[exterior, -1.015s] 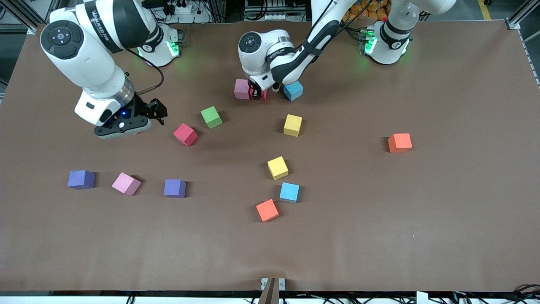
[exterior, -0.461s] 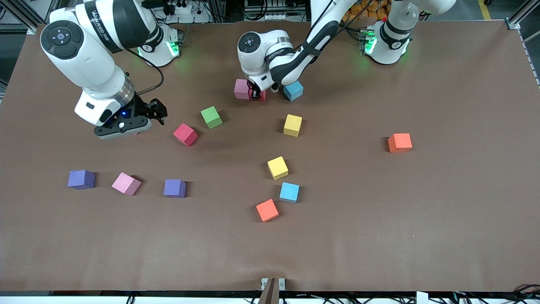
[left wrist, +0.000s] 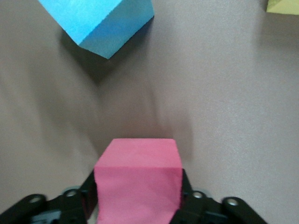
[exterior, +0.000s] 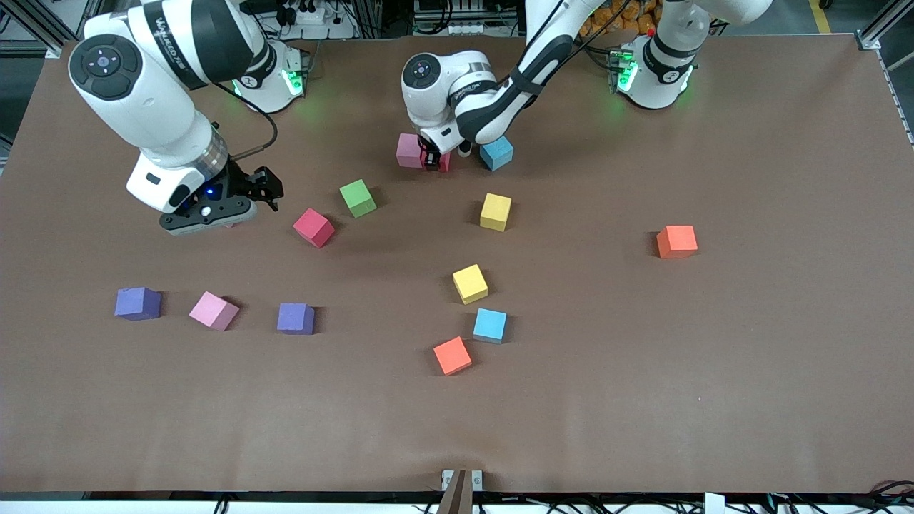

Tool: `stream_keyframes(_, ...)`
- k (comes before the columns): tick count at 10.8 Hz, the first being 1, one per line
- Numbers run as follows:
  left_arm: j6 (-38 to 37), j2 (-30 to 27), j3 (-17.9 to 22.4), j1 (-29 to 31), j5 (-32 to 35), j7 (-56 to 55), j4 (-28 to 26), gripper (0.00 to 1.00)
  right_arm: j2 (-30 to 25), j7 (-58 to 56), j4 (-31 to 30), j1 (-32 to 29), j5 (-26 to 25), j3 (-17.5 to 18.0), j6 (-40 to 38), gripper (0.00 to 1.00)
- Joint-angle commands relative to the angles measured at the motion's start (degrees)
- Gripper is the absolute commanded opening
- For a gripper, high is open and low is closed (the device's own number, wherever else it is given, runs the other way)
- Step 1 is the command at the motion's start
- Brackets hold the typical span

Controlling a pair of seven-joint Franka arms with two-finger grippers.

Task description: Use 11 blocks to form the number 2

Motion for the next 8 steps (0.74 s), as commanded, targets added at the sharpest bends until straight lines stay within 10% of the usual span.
stream_keyframes(1, -0.03, 0.60, 0.15, -0.65, 1.98, -1.11, 1.35, 1.00, -0.17, 0.62, 0.68, -0.63, 0.08, 0.82, -0.57, 1.00)
stream_keyframes(8, -4.60, -3.44, -0.38, 0.32, 1.81, 5.12, 0.48, 1.00, -3.15, 0.54, -2.22, -0.55, -0.01, 0.82, 0.40, 1.00)
